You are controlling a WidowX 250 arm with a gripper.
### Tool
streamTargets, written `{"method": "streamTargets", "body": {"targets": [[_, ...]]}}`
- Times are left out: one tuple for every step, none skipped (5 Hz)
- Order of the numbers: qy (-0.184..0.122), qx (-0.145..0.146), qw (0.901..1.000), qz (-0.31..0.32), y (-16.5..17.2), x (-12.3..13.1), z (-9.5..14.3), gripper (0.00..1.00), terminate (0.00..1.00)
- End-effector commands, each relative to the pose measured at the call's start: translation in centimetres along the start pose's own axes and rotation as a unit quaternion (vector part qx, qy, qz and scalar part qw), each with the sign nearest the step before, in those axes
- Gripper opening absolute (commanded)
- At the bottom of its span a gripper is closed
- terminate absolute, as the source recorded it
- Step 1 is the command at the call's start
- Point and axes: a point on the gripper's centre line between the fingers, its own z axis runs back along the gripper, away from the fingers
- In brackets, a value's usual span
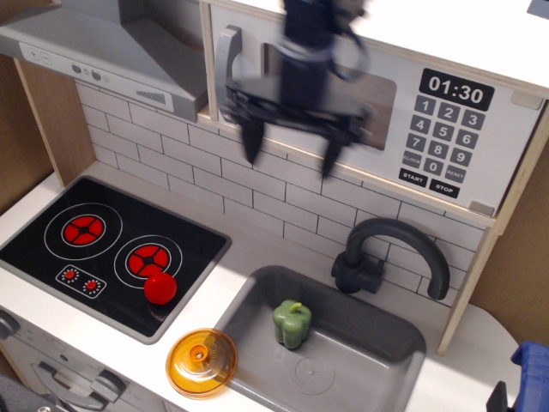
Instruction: Open microwave
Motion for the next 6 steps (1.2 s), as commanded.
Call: {"method": "streamTargets", "body": {"targets": [[-0.046, -0.039, 0.9944, -0.087, 4.1, 3.4, 1.5, 1.0, 0.0], [-0.07, -0.039, 0.9923, -0.094, 4.7, 4.6, 1.6, 1.0, 0.0], [-0.077, -0.024, 0.9948, -0.061, 6.0, 5.6, 1.9, 1.0, 0.0], [-0.079, -0.012, 0.9954, -0.053, 7.0, 5.8, 1.9, 1.0, 0.0], [-0.09, -0.003, 0.9949, -0.046, 7.0, 6.9, 1.6, 1.0, 0.0], [-0.095, 0.001, 0.9946, -0.042, 7.3, 7.2, 1.6, 1.0, 0.0]]}}
